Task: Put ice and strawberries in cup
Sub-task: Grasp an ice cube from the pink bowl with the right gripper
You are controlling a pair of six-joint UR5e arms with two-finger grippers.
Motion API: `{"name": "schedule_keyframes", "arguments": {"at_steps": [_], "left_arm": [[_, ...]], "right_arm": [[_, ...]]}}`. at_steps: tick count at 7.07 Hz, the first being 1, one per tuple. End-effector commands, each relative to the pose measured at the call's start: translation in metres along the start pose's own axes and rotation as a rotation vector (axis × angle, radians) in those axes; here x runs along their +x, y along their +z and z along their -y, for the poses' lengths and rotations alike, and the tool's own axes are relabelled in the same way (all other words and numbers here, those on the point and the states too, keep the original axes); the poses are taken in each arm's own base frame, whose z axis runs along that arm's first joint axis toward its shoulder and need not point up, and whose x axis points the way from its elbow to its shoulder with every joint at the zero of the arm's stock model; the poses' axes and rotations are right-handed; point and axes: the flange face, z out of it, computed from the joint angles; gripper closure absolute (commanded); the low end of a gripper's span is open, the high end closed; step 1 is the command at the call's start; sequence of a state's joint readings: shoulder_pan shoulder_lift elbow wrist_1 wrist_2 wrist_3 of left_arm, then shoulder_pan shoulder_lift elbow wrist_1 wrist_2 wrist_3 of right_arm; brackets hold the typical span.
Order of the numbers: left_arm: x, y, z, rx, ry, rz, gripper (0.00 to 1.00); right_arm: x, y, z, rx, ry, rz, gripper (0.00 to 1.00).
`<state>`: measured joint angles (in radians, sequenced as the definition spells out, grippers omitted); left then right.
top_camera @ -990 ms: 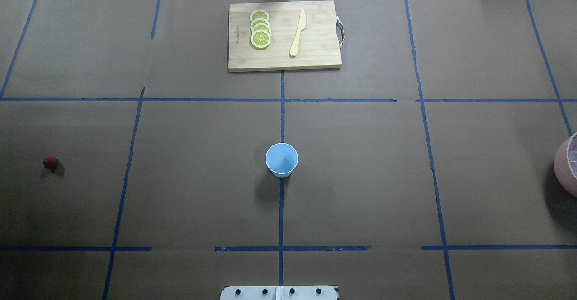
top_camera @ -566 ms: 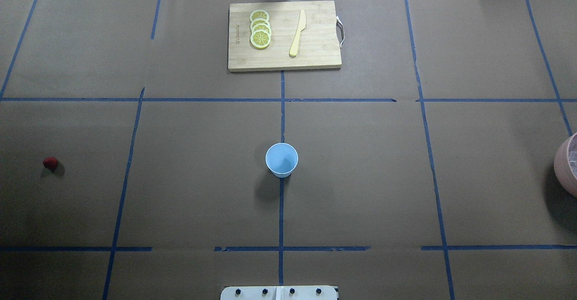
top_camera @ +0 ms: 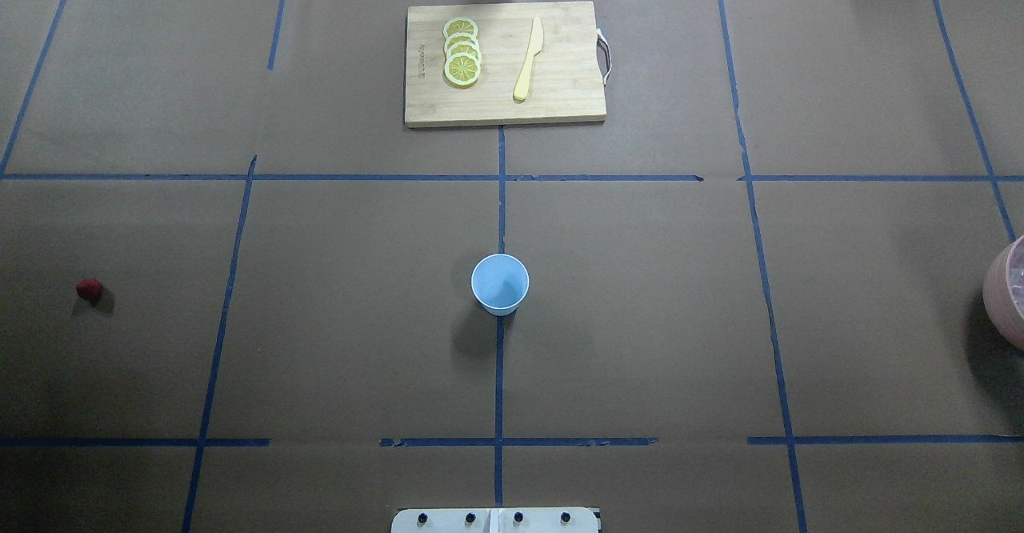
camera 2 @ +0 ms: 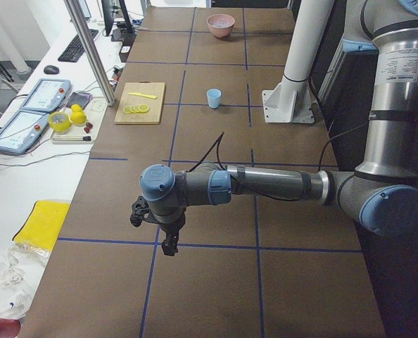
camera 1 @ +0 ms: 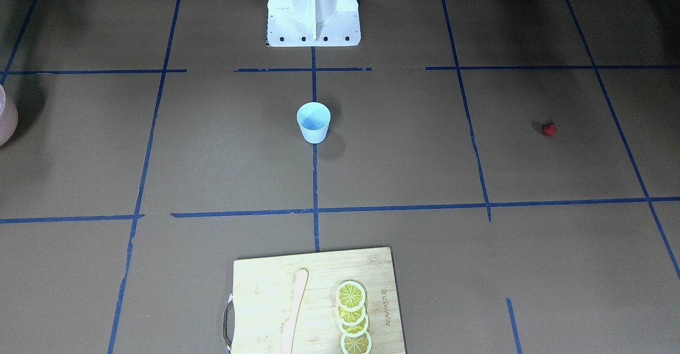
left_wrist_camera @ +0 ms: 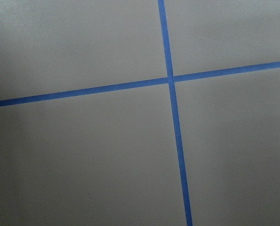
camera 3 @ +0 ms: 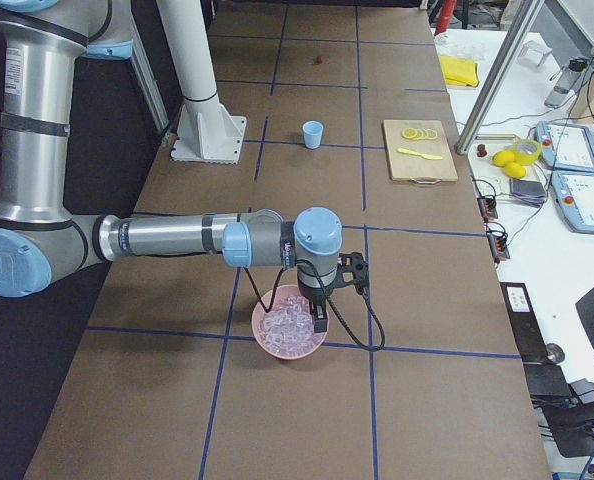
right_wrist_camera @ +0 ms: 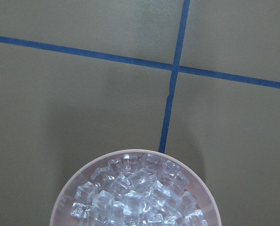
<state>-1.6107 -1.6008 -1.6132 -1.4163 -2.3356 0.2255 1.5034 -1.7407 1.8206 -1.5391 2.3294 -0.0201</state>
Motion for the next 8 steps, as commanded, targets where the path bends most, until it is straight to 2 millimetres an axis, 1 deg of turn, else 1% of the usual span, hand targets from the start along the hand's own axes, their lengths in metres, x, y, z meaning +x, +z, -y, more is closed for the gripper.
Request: {"name": "schedule_keyframes", "arguments": {"at_steps": [1, 2, 3, 5, 8], "left_arm": [[0.0, 0.001, 0.0, 0.0, -0.001, -0.001, 0.0], [0.0, 0.001, 0.0, 0.0, -0.001, -0.001, 0.0], [0.0, 0.001, 0.0, 0.0, -0.001, -0.001, 0.0], [-0.001, 0.001, -0.001, -0.001, -0.002, -0.001, 0.0], [-0.001, 0.002, -0.001, -0.003, -0.004, -0.001, 0.0]], "right_arm": [[-0.016, 0.026, -0.011, 0.007, 0.012, 0.006, 0.0], [-0.021, 0.035, -0.018, 0.007, 0.013, 0.006, 0.0], [-0.024, 0.041, -0.02, 0.008, -0.005, -0.008, 0.0], [-0.028, 0.057, -0.02, -0.023, -0.025, -0.042, 0.0], [-0.039, 0.068, -0.018, -0.041, -0.055, -0.056, 0.02]]}}
